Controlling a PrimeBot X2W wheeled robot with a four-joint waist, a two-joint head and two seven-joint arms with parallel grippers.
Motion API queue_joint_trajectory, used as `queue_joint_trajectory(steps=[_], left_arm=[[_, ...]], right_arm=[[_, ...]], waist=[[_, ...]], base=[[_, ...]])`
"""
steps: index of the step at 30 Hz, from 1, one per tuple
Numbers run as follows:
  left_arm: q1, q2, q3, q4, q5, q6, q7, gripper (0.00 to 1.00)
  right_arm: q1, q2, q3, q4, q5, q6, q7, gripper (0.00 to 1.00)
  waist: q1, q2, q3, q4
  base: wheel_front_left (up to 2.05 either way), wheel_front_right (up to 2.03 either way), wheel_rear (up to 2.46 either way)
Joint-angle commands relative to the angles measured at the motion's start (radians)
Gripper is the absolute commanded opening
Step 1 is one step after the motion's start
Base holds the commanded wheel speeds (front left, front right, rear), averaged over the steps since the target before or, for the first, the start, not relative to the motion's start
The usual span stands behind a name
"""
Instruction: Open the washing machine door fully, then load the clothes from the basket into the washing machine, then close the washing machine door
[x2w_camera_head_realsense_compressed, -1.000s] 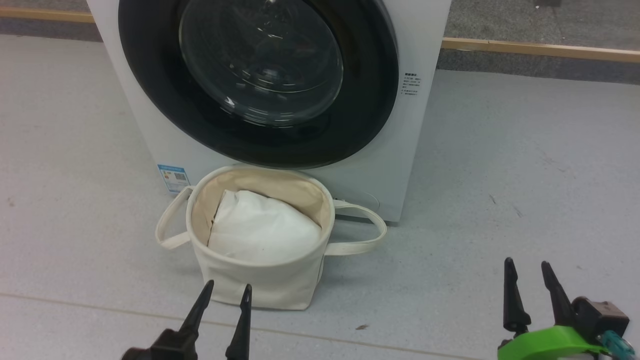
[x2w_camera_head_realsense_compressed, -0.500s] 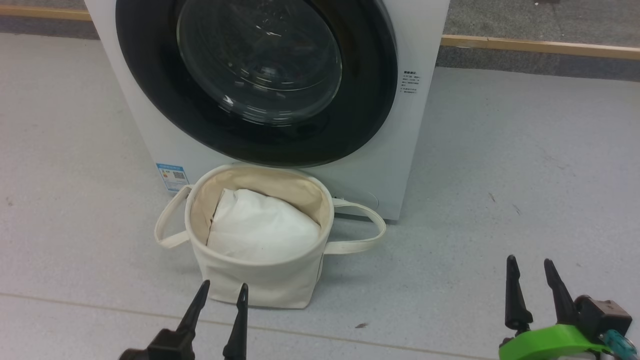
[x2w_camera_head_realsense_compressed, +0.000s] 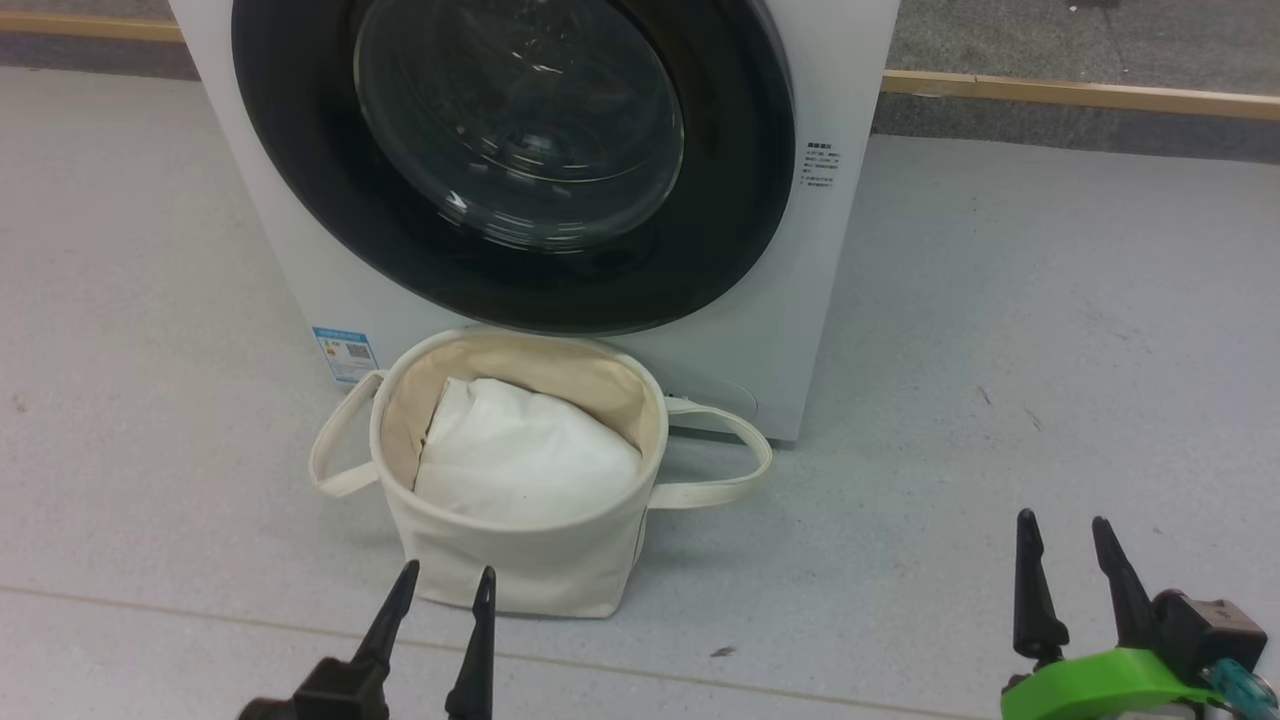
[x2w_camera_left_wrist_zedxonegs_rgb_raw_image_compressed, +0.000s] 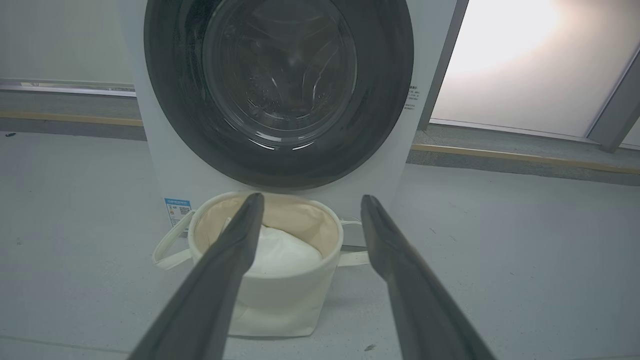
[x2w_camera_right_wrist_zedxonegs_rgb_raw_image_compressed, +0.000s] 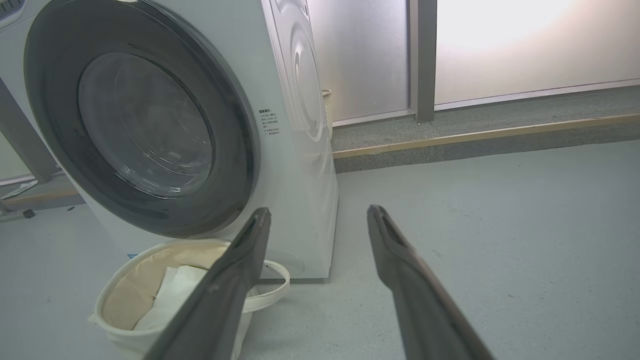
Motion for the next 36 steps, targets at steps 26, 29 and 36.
queue_joint_trajectory(steps=[26, 29, 36], left_arm=[[0.0, 0.0, 0.0, 0.001, -0.016, 0.004, 0.0, 0.0], [0.008, -0.002, -0.003, 0.047, -0.016, 0.003, 0.002, 0.0], [0.003, -0.002, 0.016, 0.051, -0.105, -0.011, 0.025, 0.0]], right_arm=[[0.0, 0.0, -0.006, -0.001, -0.01, 0.0, 0.0, 0.0], [0.012, 0.002, -0.003, 0.047, -0.009, 0.0, 0.001, 0.0], [0.005, 0.001, -0.009, 0.053, 0.076, 0.0, 0.026, 0.0]], waist=[[0.0, 0.0, 0.0, 0.005], [0.0, 0.0, 0.0, 0.005], [0.0021, 0.0, 0.0, 0.001]], base=[[0.0, 0.0, 0.0], [0.0, 0.0, 0.0], [0.0, 0.0, 0.0]])
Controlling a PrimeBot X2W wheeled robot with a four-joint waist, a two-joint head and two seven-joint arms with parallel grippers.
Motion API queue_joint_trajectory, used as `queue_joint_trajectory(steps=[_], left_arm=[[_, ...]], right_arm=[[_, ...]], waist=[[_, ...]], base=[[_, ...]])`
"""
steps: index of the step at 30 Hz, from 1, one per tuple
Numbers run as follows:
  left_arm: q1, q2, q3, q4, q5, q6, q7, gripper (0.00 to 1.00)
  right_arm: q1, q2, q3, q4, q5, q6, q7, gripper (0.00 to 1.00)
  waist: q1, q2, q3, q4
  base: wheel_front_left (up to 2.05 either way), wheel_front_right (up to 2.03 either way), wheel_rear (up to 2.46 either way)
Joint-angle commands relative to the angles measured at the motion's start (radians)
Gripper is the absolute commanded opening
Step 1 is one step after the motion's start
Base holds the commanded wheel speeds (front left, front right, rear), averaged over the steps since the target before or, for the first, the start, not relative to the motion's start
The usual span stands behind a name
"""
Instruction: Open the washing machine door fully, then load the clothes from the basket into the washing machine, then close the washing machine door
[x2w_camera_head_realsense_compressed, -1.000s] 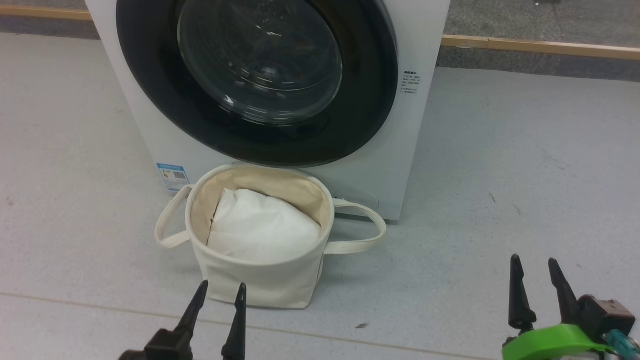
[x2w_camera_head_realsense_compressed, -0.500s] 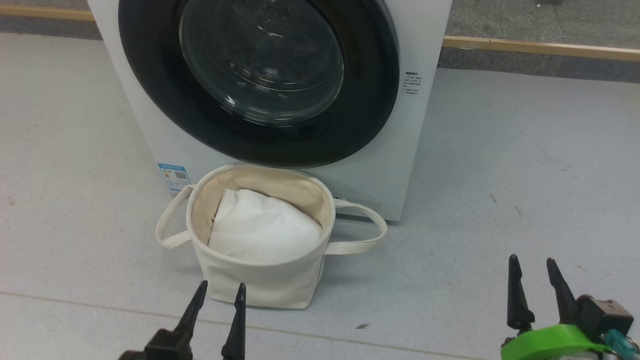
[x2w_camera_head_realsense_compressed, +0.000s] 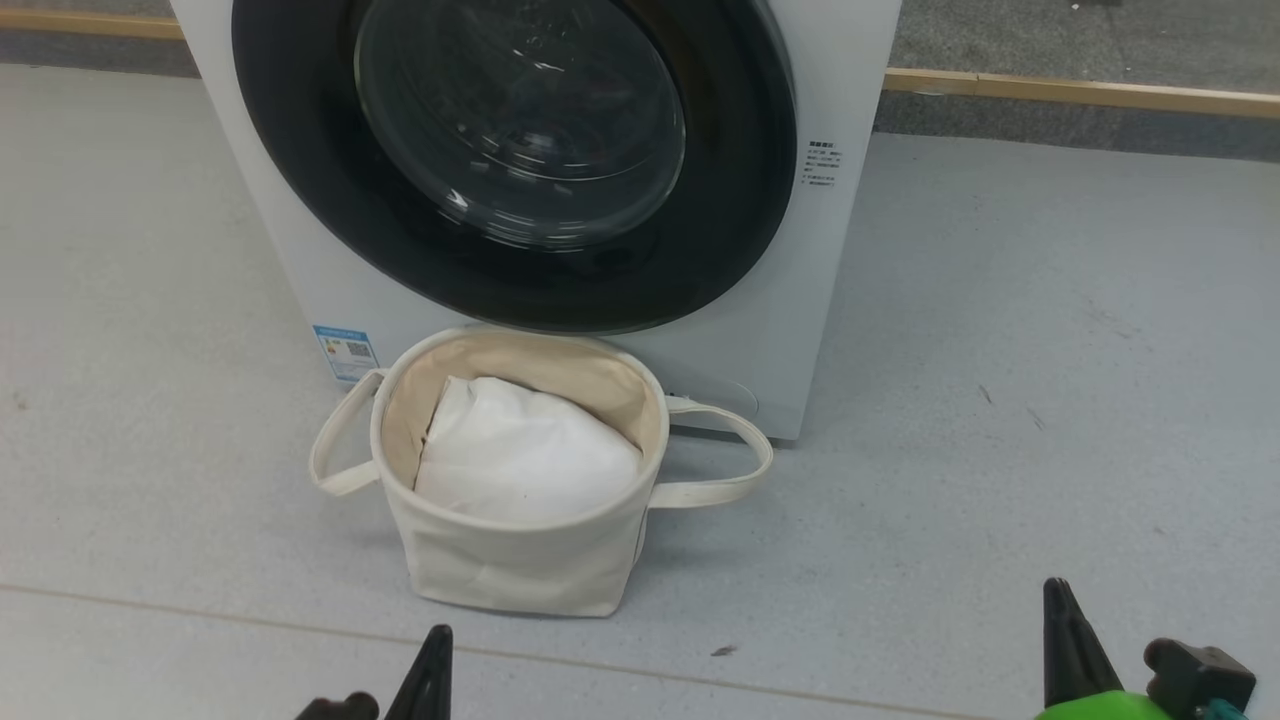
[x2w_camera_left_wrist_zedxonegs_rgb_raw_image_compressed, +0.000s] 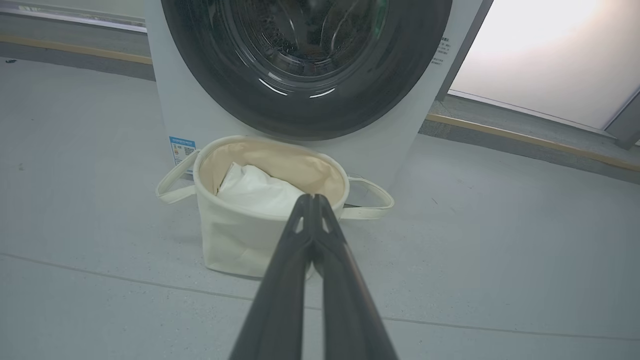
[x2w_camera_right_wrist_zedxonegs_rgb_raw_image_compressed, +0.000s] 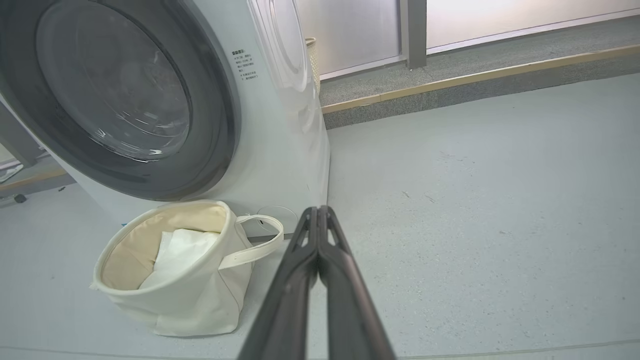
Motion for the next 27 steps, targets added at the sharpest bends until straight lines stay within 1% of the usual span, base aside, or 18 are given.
queue_joint_trajectory(steps=[1, 4, 27], left_arm=[[-0.036, 0.001, 0.017, -0.037, -0.025, -0.005, 0.007, 0.0], [-0.039, 0.001, 0.023, -0.039, -0.06, -0.01, 0.016, 0.0], [-0.062, 0.002, 0.077, -0.054, -0.33, -0.051, 0.083, 0.0]], right_arm=[[-0.037, -0.002, -0.006, -0.032, 0.025, 0.0, 0.005, 0.0], [-0.04, -0.002, -0.007, -0.034, 0.059, 0.0, 0.013, 0.0], [-0.067, -0.004, -0.017, -0.042, 0.316, 0.0, 0.08, 0.0]], waist=[[-0.0007, 0.0, 0.001, -0.001], [-0.0021, 0.0, 0.004, -0.002], [-0.0022, 0.0, 0.013, -0.013]], base=[[0.0, 0.0, 0.0], [0.0, 0.0, 0.0], [0.0, 0.0, 0.0]])
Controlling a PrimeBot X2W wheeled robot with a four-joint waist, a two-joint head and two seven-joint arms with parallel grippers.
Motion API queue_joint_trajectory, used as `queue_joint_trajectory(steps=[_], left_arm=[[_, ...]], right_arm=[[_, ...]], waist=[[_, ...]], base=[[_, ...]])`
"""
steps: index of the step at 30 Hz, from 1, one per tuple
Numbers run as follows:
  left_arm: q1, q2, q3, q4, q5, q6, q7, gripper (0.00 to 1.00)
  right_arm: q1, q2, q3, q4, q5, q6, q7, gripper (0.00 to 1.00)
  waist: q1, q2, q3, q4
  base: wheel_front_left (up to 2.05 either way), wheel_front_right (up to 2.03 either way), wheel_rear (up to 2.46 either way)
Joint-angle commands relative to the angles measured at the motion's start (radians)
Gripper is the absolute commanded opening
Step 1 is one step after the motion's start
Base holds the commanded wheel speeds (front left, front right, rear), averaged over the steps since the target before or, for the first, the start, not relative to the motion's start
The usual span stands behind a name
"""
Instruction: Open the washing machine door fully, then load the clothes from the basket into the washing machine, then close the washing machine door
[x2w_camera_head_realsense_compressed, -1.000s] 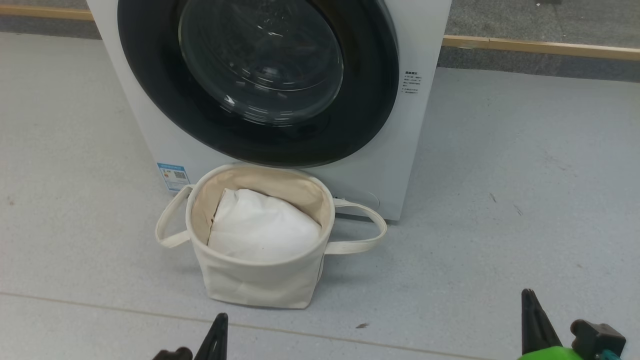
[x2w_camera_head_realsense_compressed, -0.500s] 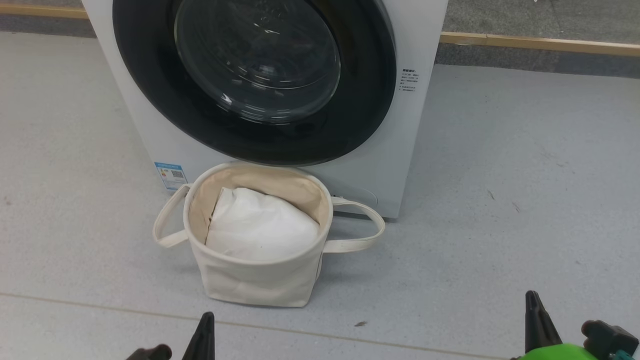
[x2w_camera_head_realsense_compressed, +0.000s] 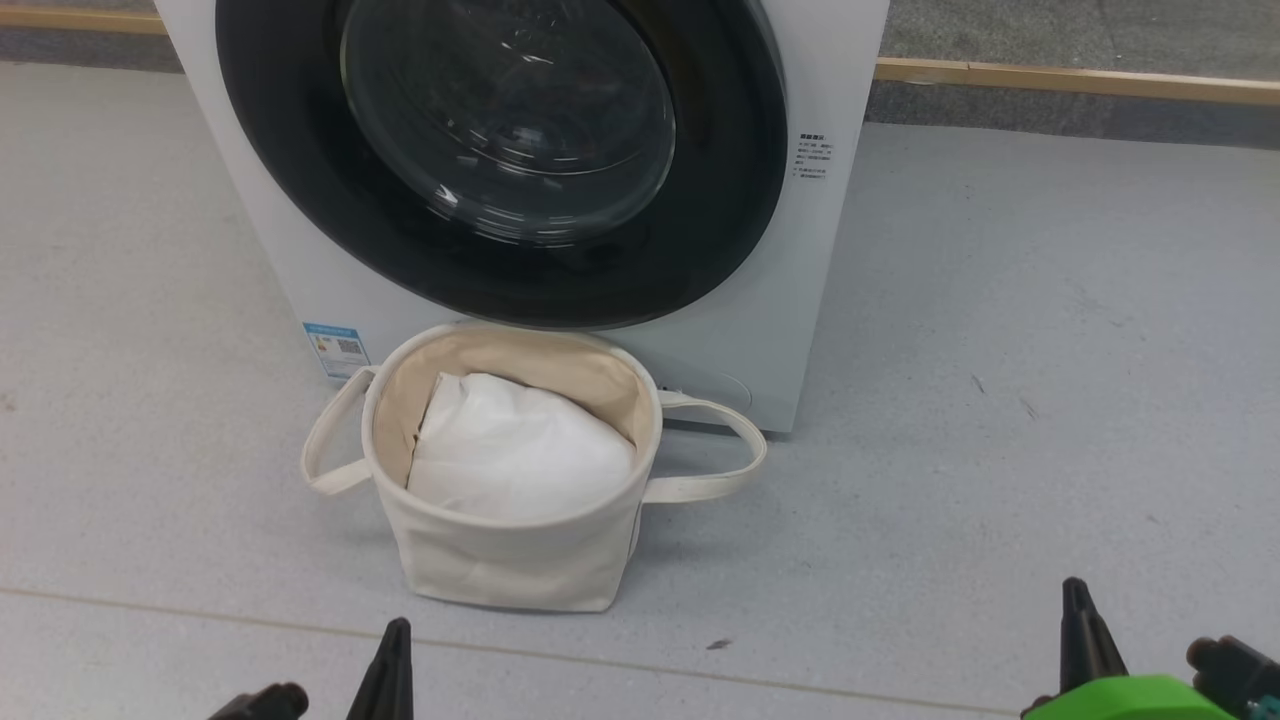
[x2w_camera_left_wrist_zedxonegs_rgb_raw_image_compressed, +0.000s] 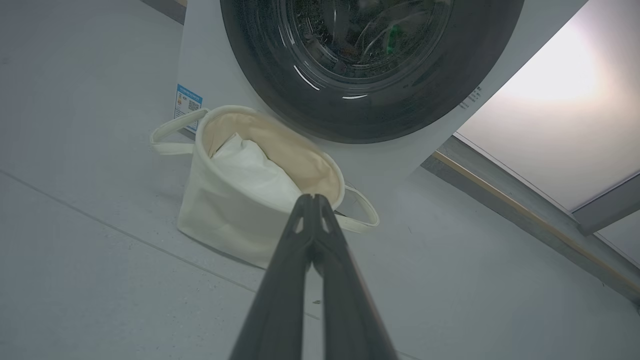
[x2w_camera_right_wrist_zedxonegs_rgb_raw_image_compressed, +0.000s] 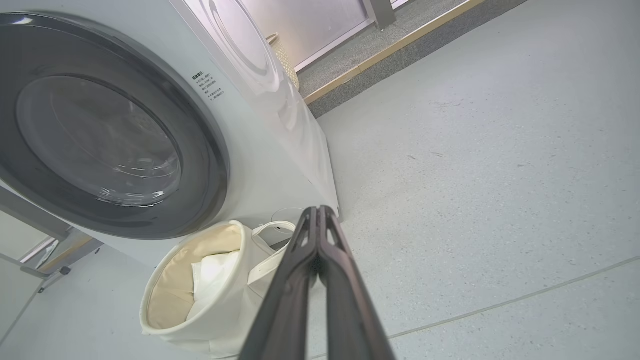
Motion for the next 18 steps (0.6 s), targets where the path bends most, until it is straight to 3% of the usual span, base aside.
queue_joint_trajectory(steps=[1, 18], left_arm=[[-0.056, 0.002, 0.019, -0.038, -0.038, -0.008, 0.009, 0.0], [-0.071, 0.003, 0.057, -0.048, -0.225, -0.037, 0.056, 0.0]], right_arm=[[-0.056, -0.004, -0.001, -0.037, 0.038, 0.0, 0.012, 0.0], [-0.075, -0.005, -0.009, -0.042, 0.217, 0.0, 0.059, 0.0]], waist=[[0.0, 0.0, 0.001, -0.001], [0.0, 0.0, 0.007, -0.009]], base=[[0.0, 0.0, 0.0], [0.0, 0.0, 0.0]])
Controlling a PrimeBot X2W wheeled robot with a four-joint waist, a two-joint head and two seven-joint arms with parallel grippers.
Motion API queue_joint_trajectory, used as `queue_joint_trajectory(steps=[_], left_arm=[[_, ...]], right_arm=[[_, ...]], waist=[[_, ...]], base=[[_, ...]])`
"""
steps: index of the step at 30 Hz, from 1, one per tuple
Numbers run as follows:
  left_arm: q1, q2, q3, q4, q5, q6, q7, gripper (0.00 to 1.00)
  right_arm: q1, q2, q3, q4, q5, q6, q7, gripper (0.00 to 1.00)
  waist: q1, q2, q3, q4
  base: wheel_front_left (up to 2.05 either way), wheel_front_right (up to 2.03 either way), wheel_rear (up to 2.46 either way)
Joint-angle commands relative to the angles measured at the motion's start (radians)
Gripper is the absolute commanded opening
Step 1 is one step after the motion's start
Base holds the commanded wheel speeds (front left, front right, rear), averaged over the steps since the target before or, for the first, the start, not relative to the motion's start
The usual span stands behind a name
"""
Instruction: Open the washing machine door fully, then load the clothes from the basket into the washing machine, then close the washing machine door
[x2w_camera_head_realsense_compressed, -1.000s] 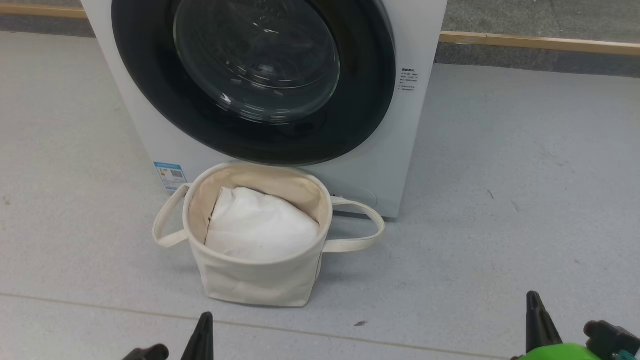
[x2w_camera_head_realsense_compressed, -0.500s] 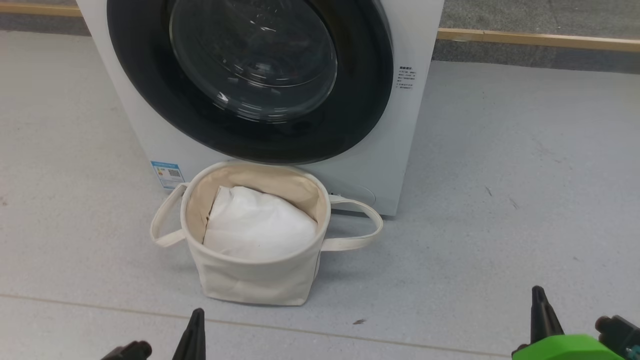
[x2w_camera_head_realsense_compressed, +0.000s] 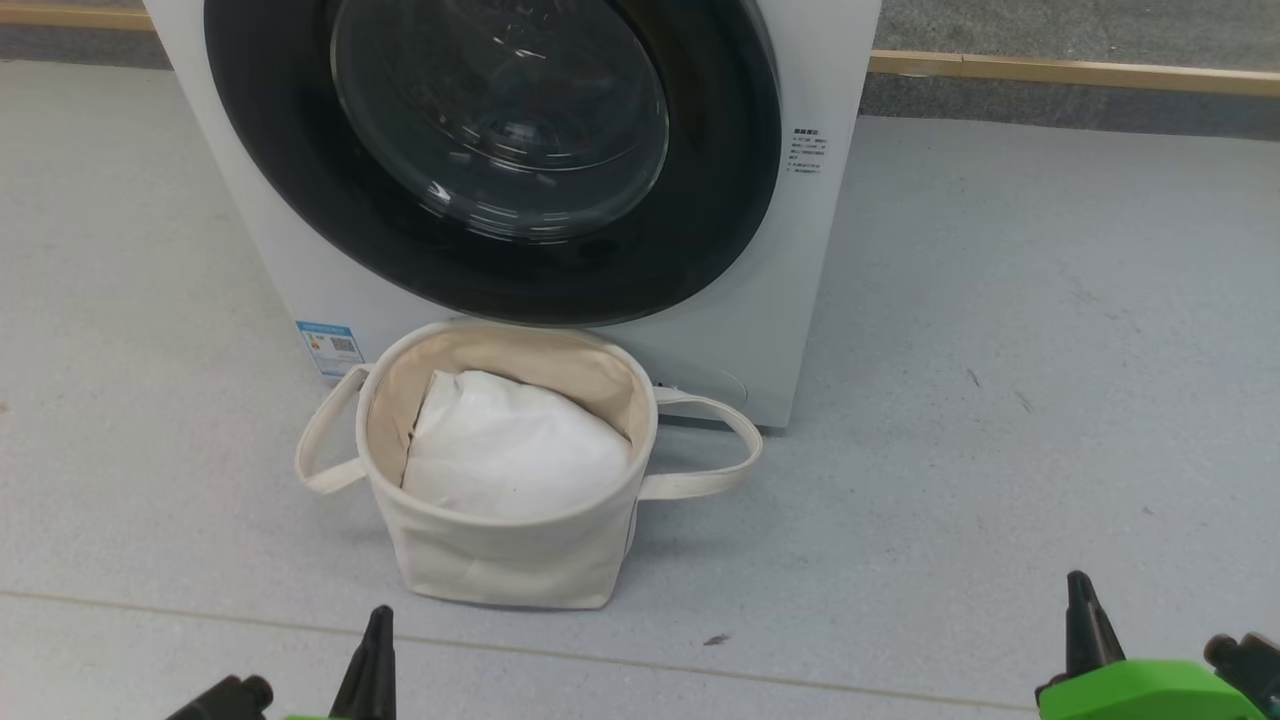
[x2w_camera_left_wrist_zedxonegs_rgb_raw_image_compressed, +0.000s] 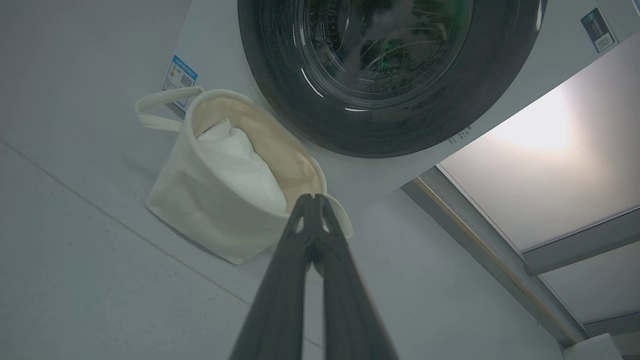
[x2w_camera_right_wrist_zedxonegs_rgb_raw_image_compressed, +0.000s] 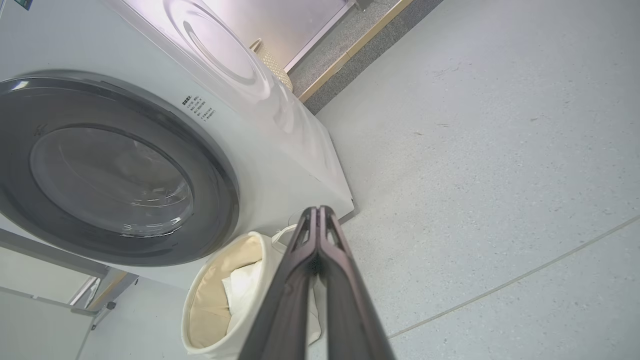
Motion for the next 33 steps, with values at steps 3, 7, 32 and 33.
queue_joint_trajectory(steps=[3, 7, 32, 33], left_arm=[[-0.055, 0.004, 0.03, -0.038, -0.052, -0.013, 0.011, 0.0], [-0.059, 0.004, 0.039, -0.04, -0.099, -0.02, 0.023, 0.0], [-0.082, 0.005, 0.096, -0.055, -0.38, -0.063, 0.094, 0.0], [-0.083, 0.005, 0.098, -0.056, -0.391, -0.064, 0.097, 0.0]], right_arm=[[-0.057, -0.006, 0.002, -0.041, 0.052, 0.0, 0.014, 0.0], [-0.061, -0.006, 0.0, -0.042, 0.096, 0.0, 0.026, 0.0], [-0.09, -0.008, -0.013, -0.05, 0.364, 0.0, 0.097, 0.0], [-0.091, -0.008, -0.013, -0.05, 0.376, 0.0, 0.099, 0.0]], waist=[[0.0, 0.0, 0.001, -0.002], [0.0, 0.0, 0.003, -0.003], [0.0, 0.0, 0.012, -0.015], [0.0, 0.0, 0.013, -0.015]], base=[[0.0, 0.0, 0.0], [0.0, 0.0, 0.0], [0.0, 0.0, 0.0], [0.0, 0.0, 0.0]])
